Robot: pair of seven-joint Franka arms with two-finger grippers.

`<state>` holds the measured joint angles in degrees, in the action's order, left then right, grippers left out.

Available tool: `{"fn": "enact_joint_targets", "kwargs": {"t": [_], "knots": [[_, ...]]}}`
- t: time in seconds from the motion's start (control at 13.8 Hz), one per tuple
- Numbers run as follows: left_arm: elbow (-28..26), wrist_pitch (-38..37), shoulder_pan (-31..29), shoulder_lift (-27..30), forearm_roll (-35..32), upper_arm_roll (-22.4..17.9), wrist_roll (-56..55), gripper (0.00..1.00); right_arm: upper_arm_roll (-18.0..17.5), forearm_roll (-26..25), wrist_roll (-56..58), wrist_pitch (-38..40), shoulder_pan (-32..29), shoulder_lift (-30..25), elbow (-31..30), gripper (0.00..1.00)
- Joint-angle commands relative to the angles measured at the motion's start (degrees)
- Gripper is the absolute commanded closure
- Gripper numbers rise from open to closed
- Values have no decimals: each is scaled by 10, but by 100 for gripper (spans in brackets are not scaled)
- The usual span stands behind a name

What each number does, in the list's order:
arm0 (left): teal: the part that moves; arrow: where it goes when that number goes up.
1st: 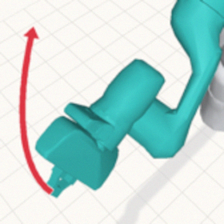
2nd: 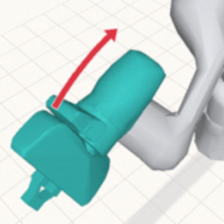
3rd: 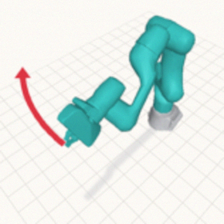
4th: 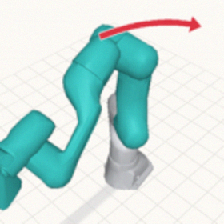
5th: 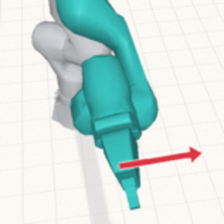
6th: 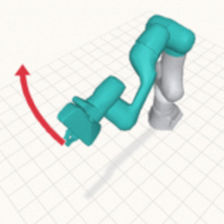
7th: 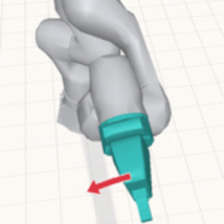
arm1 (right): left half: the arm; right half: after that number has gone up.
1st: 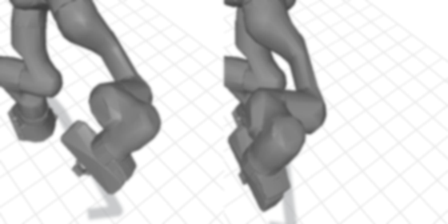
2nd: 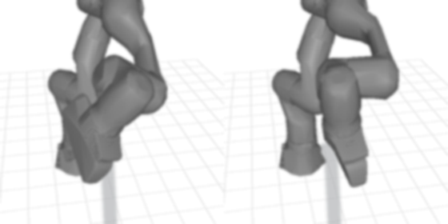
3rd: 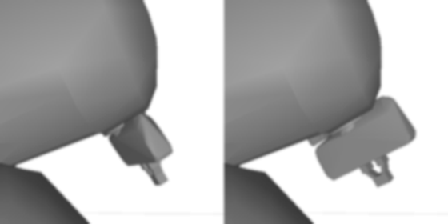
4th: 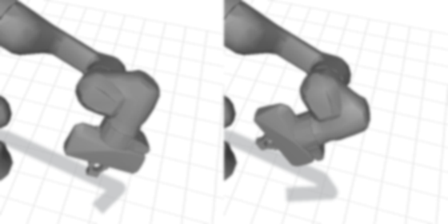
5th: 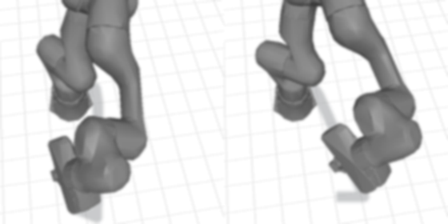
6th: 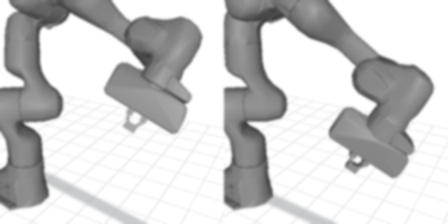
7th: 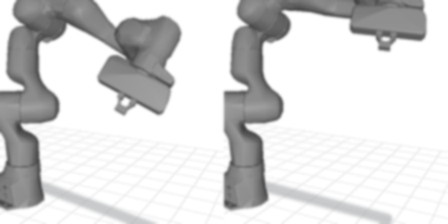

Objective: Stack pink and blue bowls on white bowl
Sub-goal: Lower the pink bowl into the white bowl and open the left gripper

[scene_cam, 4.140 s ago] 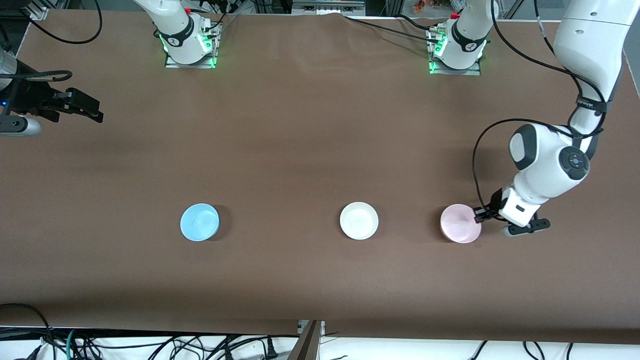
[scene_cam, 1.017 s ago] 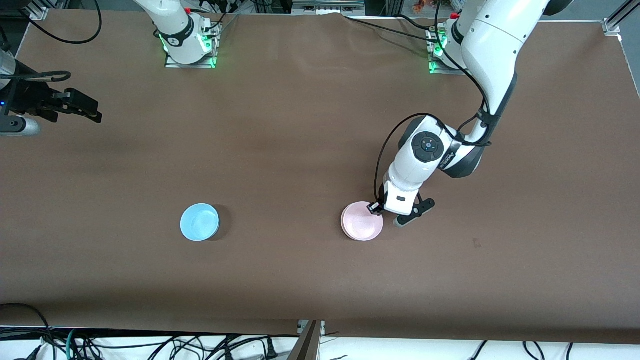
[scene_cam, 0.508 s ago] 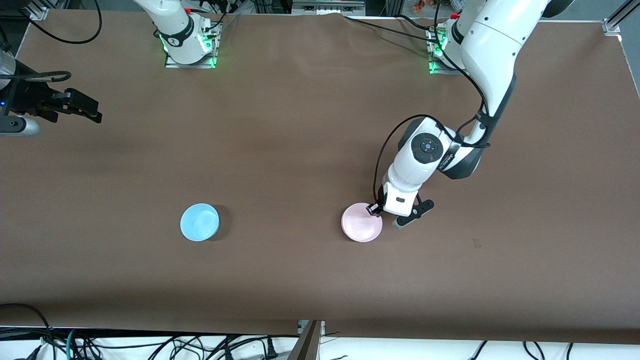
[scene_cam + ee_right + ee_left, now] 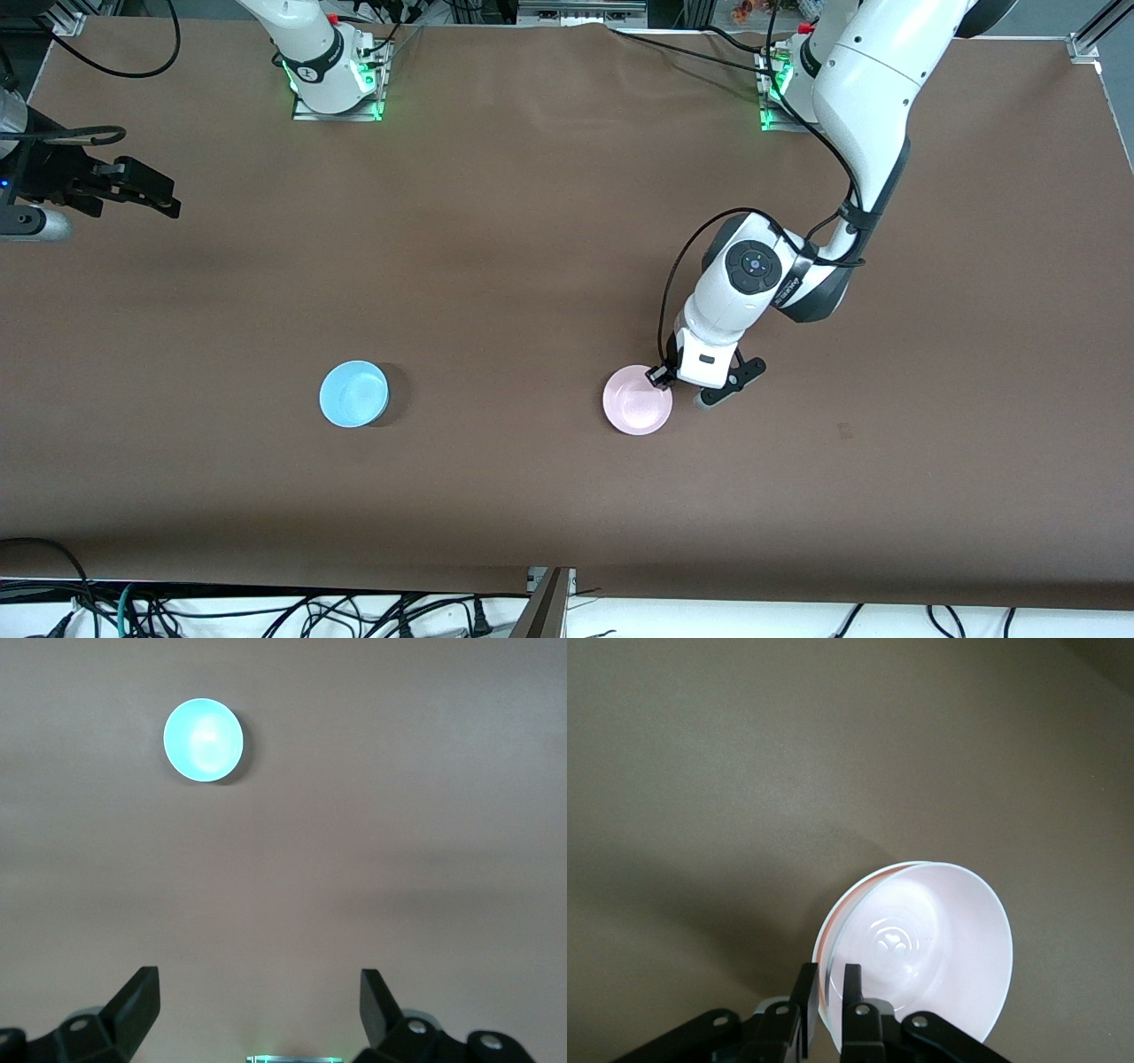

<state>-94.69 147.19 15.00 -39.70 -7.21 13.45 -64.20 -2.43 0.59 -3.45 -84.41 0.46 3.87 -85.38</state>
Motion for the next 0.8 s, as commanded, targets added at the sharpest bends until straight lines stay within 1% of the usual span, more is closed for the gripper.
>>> {"fn": "enact_joint_targets", "kwargs": {"t": [0.0,0.07,0.36,0.58,0.65,0.73], "knots": [[15,-1,6,-6,-17,-9,-15,98,0,-7,2,-5,-1,-13,-13,0],[15,-1,6,-6,-17,-10,-15,100,0,-7,2,-4,-1,-13,-13,0],[15,-1,10,-14,-33,-15,-16,100,0,-6,2,-6,-3,-10,-8,0],[16,-1,10,-22,-33,-15,-16,100,1,-5,2,-11,-5,-9,-7,0],[16,-1,9,-23,-33,-15,-16,80,1,-6,2,-11,-5,-8,-7,0],[17,-1,9,-24,-33,-16,-15,72,1,-6,2,-11,-5,-8,-7,0]]}}
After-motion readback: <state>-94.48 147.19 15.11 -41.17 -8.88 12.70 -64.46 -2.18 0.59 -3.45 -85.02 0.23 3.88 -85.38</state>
